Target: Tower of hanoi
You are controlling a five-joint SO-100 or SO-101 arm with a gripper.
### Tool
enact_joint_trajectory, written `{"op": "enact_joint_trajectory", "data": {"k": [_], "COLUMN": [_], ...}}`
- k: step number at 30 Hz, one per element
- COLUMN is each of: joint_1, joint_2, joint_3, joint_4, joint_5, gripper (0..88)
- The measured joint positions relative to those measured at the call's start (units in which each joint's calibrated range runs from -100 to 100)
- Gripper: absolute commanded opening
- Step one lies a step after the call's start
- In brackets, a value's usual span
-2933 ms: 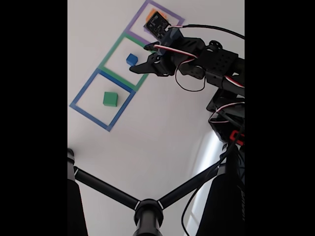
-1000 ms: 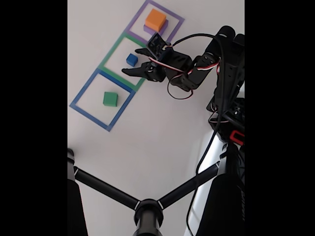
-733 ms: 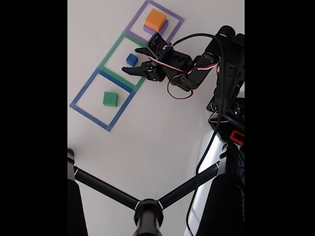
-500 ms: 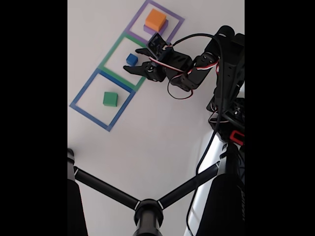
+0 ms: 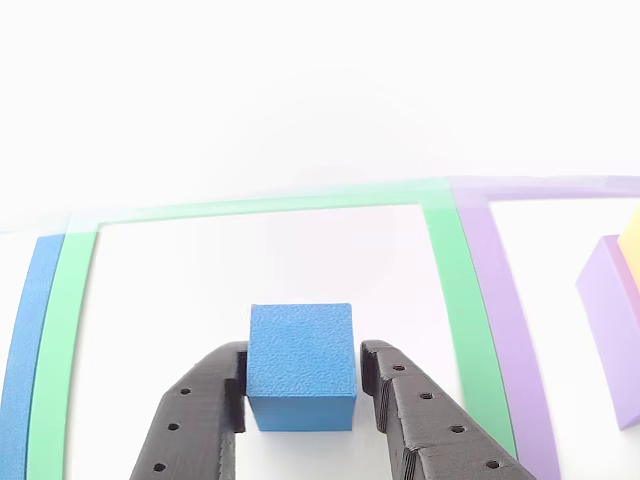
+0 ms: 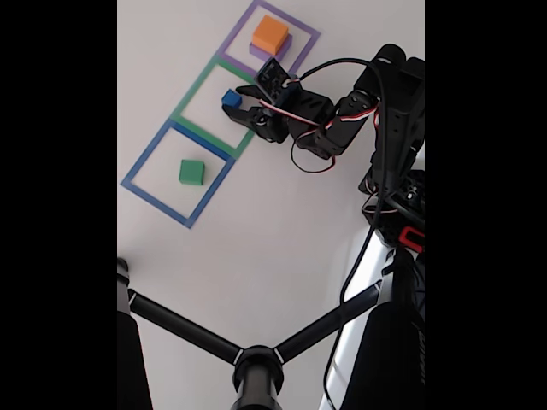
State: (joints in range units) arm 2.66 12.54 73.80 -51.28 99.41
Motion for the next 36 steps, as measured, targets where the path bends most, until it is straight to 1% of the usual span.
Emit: {"op": "enact_joint_trajectory", "data": {"k": [3,12,14,17,20,23,30,33,36], "joint_1": [0.0,0.0,0.0,-0.9,-2.4,-3.5,-6.3,-8.7,-11.5], "joint_2": [0.0,-0.3,-2.0,-8.0,-16.5,-27.0,-50.7,-56.9,-59.9], "joint_3": [0.0,0.0,0.0,0.0,0.0,-1.2,-11.0,-18.9,-28.5], "joint_4": [0.0,0.3,1.9,7.8,17.3,29.5,67.6,85.1,100.3], "joint_5": [0.0,0.0,0.0,0.0,0.0,0.0,0.0,0.0,0.0], "gripper": [2.9,3.3,3.3,3.2,3.2,3.1,3.1,2.9,2.8]}}
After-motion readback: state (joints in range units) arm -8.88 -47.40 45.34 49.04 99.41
